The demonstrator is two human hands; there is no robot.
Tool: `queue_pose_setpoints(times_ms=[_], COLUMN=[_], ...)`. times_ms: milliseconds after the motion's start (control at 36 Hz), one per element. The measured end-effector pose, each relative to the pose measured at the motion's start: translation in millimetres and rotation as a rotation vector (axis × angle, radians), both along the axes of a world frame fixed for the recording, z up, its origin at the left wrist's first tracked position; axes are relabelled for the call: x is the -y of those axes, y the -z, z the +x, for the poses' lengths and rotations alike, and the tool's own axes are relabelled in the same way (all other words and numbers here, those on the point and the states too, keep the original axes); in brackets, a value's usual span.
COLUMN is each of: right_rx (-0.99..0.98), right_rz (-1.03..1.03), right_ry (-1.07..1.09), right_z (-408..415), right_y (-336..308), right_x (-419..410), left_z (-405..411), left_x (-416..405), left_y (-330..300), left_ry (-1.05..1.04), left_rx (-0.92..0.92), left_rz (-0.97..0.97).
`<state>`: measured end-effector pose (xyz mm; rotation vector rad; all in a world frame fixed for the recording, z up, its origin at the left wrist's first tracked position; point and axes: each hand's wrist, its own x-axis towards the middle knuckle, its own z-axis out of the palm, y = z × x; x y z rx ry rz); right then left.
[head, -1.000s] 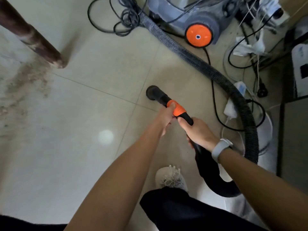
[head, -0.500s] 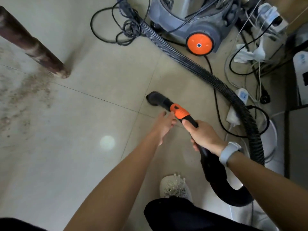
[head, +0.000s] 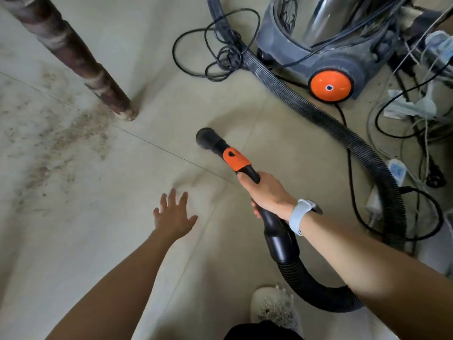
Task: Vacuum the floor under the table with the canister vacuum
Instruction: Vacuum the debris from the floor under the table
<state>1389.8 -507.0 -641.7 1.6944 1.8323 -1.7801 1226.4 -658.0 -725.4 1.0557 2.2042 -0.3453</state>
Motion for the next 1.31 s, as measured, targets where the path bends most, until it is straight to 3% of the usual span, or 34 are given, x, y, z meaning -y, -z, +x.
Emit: queue_pose_setpoints(times_ms=[361, 583, 778, 972, 1306], right_rx=[-0.145, -0.139, 0.01, 0.06, 0.039], right_rz=[-0.111, -0.017, 0.213, 0.154, 0.063], right_ry=[-0.163, -0.239, -0.247, -0.208, -0.3], right_z=[-146, -208, -249, -268, -260], right_y=[11, 18, 10, -18, -9], right_x=[21, 58, 76, 78, 34], left_z=[-106, -152, -139, -110, -123], left_x=[66, 118, 182, 235, 215], left_y=[-22, -32, -16, -15, 24], left_ry=[-0.182, -0.115, -0.547, -0.716, -0.639], left_rx=[-0.05, -0.095, 0.044, 0.215, -0.062], left_rz=[0.027, -0.001, 0.179, 0.128, 0.122])
